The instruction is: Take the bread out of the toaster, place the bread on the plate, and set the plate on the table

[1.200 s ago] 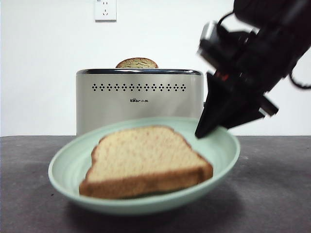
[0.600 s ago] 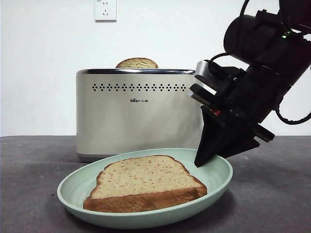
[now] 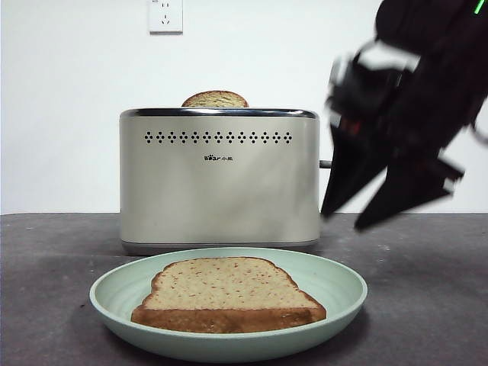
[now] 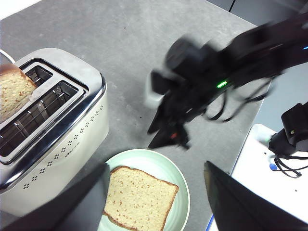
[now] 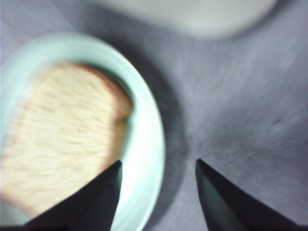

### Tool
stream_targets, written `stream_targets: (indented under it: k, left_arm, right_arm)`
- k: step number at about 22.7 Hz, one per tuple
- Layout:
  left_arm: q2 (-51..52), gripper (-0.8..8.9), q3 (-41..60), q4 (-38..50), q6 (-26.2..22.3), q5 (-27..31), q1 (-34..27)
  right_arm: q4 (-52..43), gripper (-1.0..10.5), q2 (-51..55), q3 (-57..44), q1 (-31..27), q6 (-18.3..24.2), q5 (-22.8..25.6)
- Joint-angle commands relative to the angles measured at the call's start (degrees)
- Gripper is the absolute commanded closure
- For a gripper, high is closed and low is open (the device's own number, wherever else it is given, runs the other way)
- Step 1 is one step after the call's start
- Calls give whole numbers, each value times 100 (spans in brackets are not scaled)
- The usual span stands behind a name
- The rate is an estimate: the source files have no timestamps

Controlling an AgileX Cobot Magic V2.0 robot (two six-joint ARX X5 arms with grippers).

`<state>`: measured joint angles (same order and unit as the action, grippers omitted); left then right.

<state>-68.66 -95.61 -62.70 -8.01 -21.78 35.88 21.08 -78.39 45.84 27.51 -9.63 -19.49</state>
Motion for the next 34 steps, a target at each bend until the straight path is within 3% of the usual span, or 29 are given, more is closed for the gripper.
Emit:
stream_targets:
  k: [1,9,13,15,34]
  left_arm:
    - [-48,506,-142,44,-11,2,35]
    - [-48,521,-142,44,-13,2,35]
    - [-48,700,-142,-22,-13,2,35]
    - [-48,816,-142,-96,-13,2,35]
    - [-61,806,-142,-68,-11,0,35]
  right_arm:
    - [323,702,723,85,81,109,4]
    - [1290,792,3320,302,479,52,2]
    - [1377,941,4026,302,549,66,-20]
    - [1453,943,4186,302,546,68,-17]
    - [1497,943,4262,302,546,66,4]
